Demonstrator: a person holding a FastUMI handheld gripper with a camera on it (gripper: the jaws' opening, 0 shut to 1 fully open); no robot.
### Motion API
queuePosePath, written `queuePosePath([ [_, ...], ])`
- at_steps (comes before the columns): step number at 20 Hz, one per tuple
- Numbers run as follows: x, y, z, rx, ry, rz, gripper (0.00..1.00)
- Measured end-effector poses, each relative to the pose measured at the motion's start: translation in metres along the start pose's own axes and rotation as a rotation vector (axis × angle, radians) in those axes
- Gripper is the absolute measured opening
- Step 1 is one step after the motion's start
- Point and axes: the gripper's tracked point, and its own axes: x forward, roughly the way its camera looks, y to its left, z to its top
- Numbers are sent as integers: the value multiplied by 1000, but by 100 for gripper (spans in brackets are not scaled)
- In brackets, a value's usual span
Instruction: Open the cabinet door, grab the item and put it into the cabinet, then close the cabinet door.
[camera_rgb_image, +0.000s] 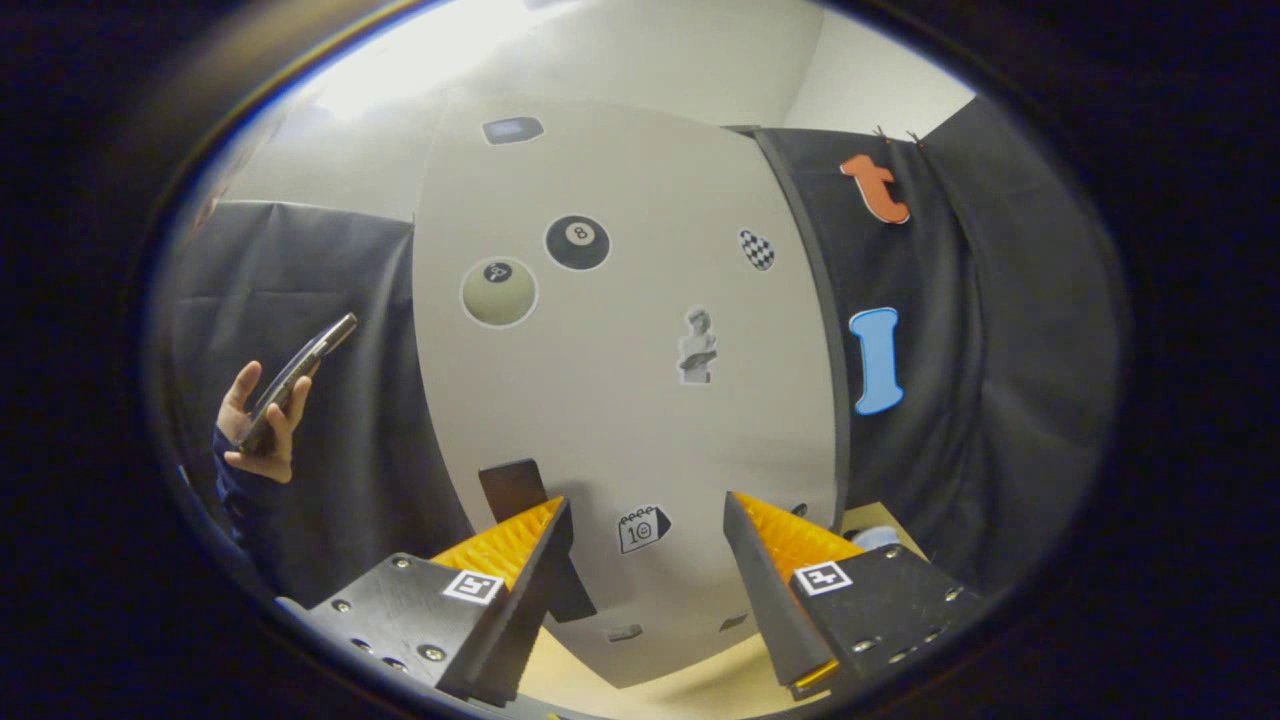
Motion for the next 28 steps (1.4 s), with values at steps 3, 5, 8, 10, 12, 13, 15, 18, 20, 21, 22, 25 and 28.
queuePosePath([
  [3, 24, 9, -4, -12, 10, 8, 90],
  [5, 33, 9, -2, -11, 11, 10, 90],
  [8, 46, 14, -3, -5, 16, 32, 90],
  [10, 56, 17, -4, -14, 18, 43, 90],
  [12, 65, 24, -5, -20, 21, 52, 90],
  [13, 69, 27, -5, -20, 23, 58, 90],
  [15, 79, 29, -6, -19, 30, 69, 90],
  [18, 78, 31, -11, -34, 46, 76, 90],
  [20, 79, 33, -11, -51, 44, 79, 90],
  [21, 80, 34, -11, -55, 42, 82, 90],
  [22, 81, 35, -11, -54, 43, 87, 90],
  [25, 83, 36, -12, -42, 47, 101, 90],
  [28, 86, 39, -11, -43, 45, 109, 90],
])
